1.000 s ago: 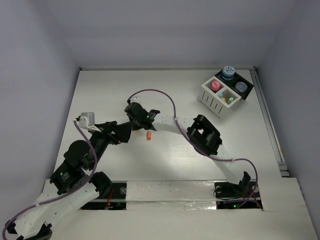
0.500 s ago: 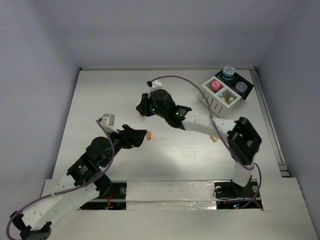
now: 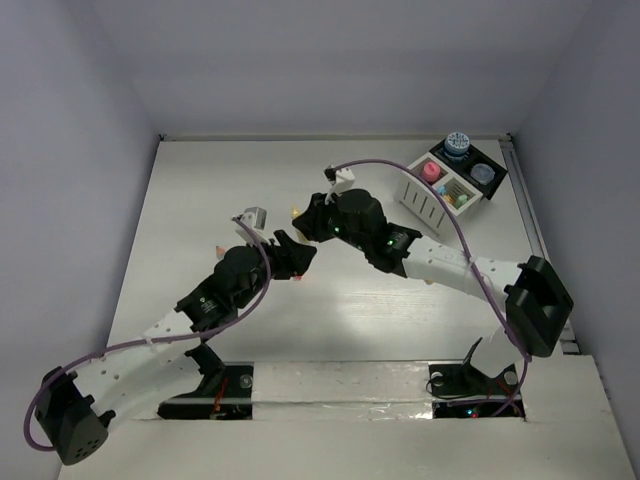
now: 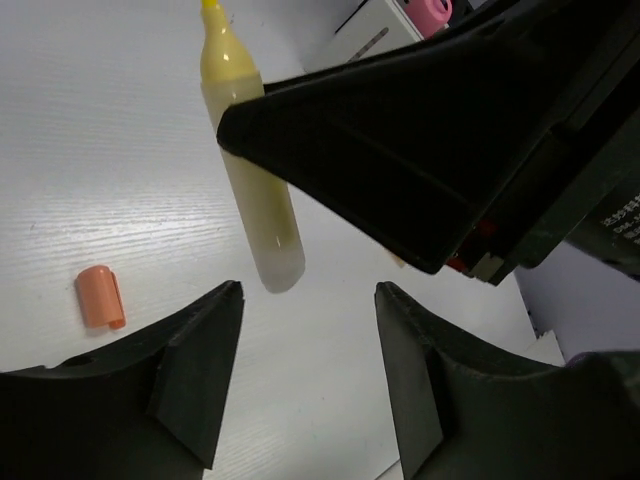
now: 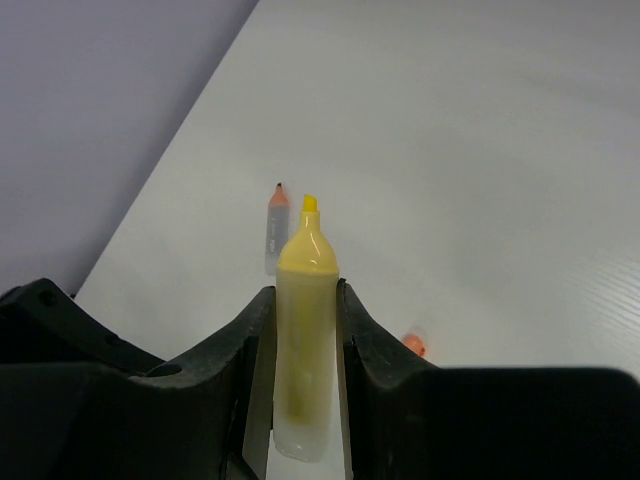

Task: Sort the stationery into containers
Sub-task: Pick up the pen from the center of the board, then close the pen cap on the pen.

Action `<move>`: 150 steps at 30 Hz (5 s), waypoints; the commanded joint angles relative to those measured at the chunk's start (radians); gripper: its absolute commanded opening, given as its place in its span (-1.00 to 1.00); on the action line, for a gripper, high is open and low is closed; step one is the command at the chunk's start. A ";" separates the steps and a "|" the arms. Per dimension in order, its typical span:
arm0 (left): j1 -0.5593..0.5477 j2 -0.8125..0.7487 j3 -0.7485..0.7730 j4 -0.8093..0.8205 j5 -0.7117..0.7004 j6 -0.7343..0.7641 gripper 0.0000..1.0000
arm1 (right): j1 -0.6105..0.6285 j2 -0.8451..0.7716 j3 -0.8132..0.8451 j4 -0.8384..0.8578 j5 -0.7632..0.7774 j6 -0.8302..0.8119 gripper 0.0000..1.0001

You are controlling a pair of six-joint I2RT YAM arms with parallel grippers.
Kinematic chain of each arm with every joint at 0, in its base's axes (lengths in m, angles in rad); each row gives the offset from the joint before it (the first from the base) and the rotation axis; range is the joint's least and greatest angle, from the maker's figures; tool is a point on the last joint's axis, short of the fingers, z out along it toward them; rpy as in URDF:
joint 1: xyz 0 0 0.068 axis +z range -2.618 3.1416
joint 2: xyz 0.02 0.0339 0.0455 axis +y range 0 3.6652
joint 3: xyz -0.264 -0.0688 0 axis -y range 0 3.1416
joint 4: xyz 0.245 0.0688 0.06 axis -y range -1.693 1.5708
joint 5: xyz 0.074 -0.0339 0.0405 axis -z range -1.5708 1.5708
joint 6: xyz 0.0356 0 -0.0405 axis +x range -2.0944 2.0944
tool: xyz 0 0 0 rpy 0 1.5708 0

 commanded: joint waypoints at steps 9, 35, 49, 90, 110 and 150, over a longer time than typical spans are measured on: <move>0.035 0.068 0.047 0.195 0.017 0.013 -0.15 | 0.005 -0.098 -0.080 0.101 -0.035 0.032 -0.90; 0.035 0.050 -0.048 0.289 0.107 0.102 -1.00 | -0.099 -0.264 -0.229 -0.028 -0.033 0.074 0.20; 0.035 0.045 -0.118 0.405 0.229 0.224 -1.00 | -0.283 -0.612 -0.540 -0.681 0.283 0.290 0.31; 0.035 0.019 -0.172 0.424 0.250 0.239 -1.00 | -0.698 -0.234 -0.587 -0.280 -0.044 0.170 0.29; 0.035 0.024 -0.169 0.422 0.246 0.244 -1.00 | -0.698 -0.180 -0.456 -0.505 -0.098 0.005 0.15; 0.035 0.163 -0.170 0.536 0.361 0.230 -1.00 | -0.488 -0.430 -0.303 -0.358 -0.205 0.112 -0.76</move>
